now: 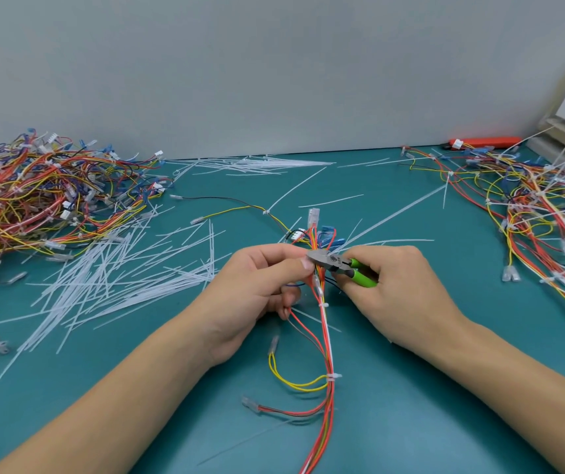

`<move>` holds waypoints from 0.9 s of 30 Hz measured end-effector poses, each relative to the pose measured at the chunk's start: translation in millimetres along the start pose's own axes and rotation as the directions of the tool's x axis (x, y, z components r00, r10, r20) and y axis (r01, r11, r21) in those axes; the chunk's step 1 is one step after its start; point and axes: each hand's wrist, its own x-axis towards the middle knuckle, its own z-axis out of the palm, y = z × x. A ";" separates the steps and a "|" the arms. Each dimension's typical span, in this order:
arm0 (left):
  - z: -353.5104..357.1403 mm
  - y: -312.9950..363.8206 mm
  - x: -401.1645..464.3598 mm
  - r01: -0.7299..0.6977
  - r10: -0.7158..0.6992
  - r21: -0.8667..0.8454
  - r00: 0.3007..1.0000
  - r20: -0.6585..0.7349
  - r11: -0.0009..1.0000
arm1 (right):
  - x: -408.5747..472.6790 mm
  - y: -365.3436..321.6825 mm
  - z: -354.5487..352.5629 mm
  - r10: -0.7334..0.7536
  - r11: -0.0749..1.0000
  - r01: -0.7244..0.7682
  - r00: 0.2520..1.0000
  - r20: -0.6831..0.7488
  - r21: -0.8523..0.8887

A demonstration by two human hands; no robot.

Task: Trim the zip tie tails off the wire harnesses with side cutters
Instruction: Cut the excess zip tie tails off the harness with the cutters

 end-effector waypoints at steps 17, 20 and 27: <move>-0.9 -1.0 1.3 -0.010 0.010 -0.020 1.000 -0.004 1.000 | 2.1 0.8 -0.8 -0.016 1.000 0.015 1.000 0.025 0.025; -1.2 -1.9 1.3 -0.018 0.018 -0.011 1.000 -0.001 1.000 | 1.5 1.7 1.0 0.000 1.000 0.001 1.000 0.023 -0.021; -0.5 -1.4 1.8 -0.017 0.017 -0.005 1.000 0.002 1.000 | 1.9 0.9 -0.1 0.026 0.999 -0.024 0.998 0.057 -0.036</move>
